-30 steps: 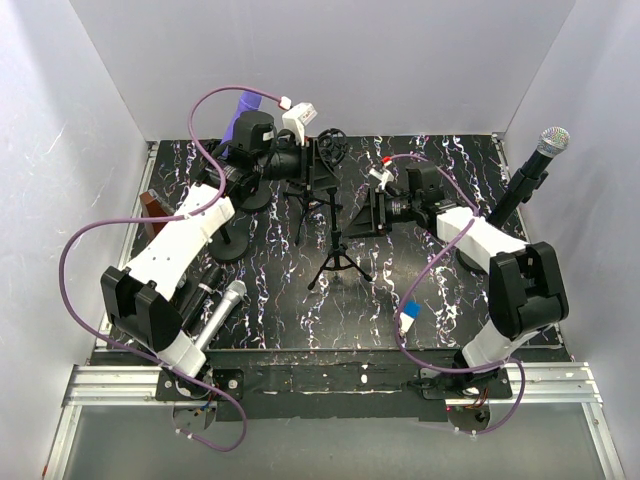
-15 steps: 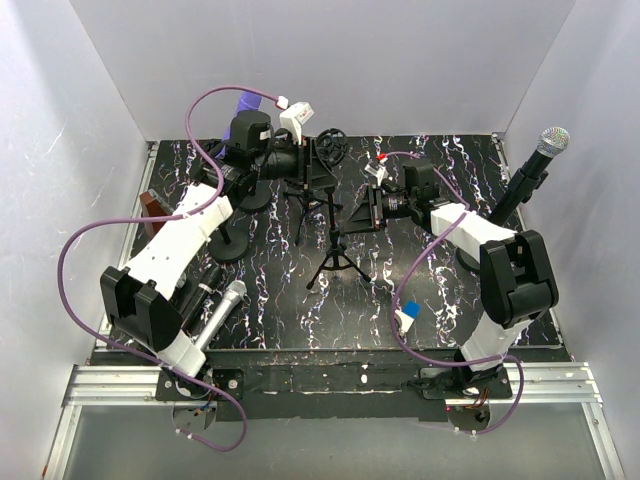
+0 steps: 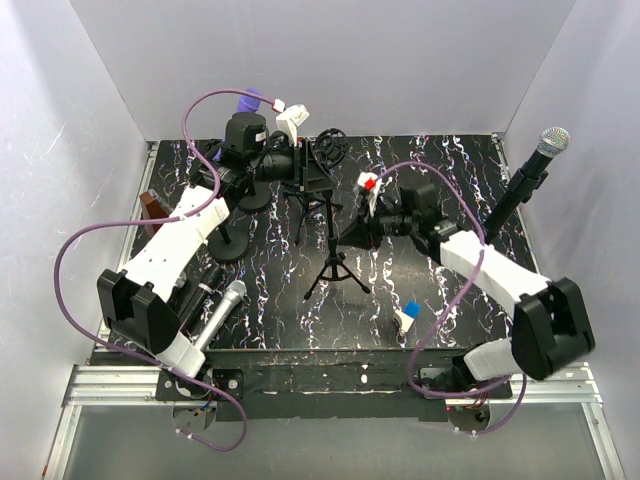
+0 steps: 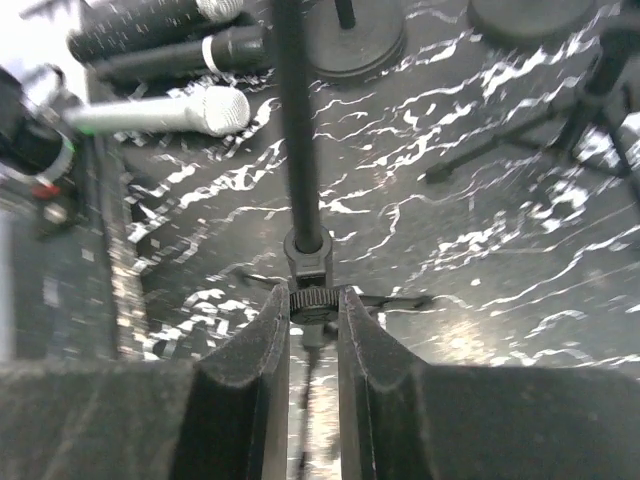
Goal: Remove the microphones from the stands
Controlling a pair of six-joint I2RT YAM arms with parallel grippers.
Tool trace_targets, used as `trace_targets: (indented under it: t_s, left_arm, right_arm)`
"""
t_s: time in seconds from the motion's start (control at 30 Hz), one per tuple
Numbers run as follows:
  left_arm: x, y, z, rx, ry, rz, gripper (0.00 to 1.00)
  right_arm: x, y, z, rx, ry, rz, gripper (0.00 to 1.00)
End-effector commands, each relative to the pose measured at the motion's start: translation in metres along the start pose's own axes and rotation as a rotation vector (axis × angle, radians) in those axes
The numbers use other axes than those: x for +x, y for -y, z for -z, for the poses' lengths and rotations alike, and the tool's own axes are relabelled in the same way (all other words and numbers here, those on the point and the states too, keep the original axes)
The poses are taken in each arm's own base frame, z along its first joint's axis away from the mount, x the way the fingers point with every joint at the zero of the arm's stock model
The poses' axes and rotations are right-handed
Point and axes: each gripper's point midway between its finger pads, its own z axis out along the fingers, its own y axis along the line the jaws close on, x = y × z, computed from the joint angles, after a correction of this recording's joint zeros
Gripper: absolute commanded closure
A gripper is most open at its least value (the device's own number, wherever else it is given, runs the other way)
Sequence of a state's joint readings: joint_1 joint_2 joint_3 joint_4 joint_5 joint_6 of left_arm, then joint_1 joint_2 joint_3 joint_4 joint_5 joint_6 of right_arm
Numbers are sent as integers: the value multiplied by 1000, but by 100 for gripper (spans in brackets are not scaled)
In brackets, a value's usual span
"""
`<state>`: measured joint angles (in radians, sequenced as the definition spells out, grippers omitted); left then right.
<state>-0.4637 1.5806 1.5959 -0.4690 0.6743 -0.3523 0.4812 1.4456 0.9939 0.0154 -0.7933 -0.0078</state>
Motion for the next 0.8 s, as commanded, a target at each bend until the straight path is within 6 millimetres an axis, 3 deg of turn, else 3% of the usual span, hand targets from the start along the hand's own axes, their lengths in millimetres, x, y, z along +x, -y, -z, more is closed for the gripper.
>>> trace_targets:
  t_s: [0.0, 0.3, 0.43, 0.47, 0.5, 0.57, 0.6, 0.67, 0.77]
  left_arm:
    - [22, -25, 2, -93, -51, 85, 100]
    - [30, -24, 4, -89, -61, 101, 100]
    - [33, -23, 5, -86, -62, 105, 100]
    - [32, -22, 5, -82, -61, 103, 100]
    - [33, -22, 6, -79, -61, 101, 100]
    - [33, -21, 6, -77, -61, 98, 100]
    - [32, -21, 6, -75, -61, 94, 100]
    - [30, -19, 7, -72, -57, 82, 100]
    - [34, -20, 7, -72, -61, 87, 100]
  right_arm:
    - [-17, -25, -1, 6, 79, 561, 99]
    - [-11, -24, -4, 104, 149, 1520, 99]
    - [-2, -32, -2, 129, 186, 1673, 99]
    - [0, -35, 1, 127, 192, 1678, 99]
    - [6, -35, 2, 115, 172, 1653, 91]
    - [14, -35, 8, 90, 101, 1549, 52]
    - [23, -33, 12, 67, 38, 1462, 46]
    - [21, -31, 23, 93, -21, 1269, 36]
    - [21, -39, 37, 103, -42, 994, 35]
